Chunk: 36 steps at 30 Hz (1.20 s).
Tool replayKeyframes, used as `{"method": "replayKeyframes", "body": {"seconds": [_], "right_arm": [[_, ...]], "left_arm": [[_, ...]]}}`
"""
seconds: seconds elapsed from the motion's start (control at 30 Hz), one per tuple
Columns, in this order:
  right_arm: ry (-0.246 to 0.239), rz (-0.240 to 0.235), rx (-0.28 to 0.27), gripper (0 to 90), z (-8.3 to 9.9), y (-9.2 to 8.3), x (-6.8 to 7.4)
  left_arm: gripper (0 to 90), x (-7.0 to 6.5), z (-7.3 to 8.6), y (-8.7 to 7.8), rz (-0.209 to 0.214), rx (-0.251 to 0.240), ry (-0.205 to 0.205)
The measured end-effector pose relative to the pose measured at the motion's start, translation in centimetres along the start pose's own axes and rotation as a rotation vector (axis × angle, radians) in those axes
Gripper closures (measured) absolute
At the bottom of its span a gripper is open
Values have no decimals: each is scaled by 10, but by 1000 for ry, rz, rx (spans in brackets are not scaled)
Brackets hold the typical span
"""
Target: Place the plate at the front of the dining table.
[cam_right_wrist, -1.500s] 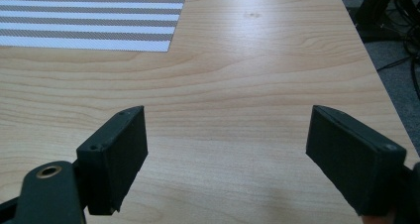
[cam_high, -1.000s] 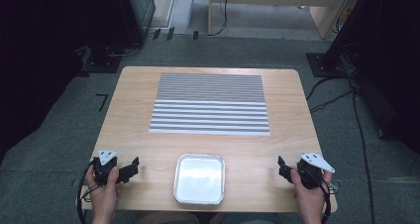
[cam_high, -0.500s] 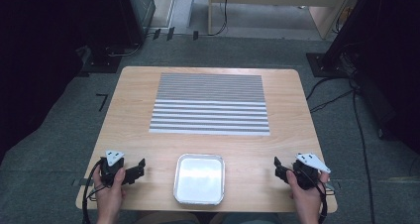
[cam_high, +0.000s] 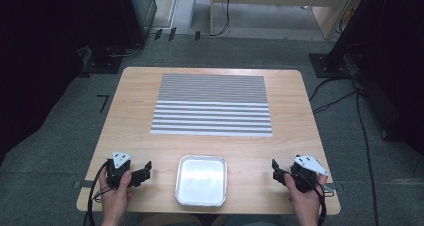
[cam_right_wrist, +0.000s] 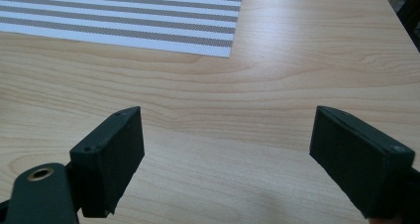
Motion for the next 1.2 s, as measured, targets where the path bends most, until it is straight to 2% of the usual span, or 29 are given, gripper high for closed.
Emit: {"method": "replayKeyframes", "body": {"seconds": [0.37,0.87,1.2], "right_arm": [[-13,-29,-14,137,0,-5,13],[-30,-78,-40,141,-1,-13,35],[-20,-106,-51,142,-1,-18,50]], "left_arm": [[125,-10,0,4,19,1,10],[120,-31,1,11,79,13,17],[124,-44,2,16,124,31,20]]}}
Point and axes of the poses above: each handheld gripper's, and its own axes: y roughly forward along the jaws, z roughly out of its underside, x roughly to its left, the point moved 2 cm from there along y, roughly forward along the jaws, and after that the axes turned 15 degrees about z, right-handed, at the moved point
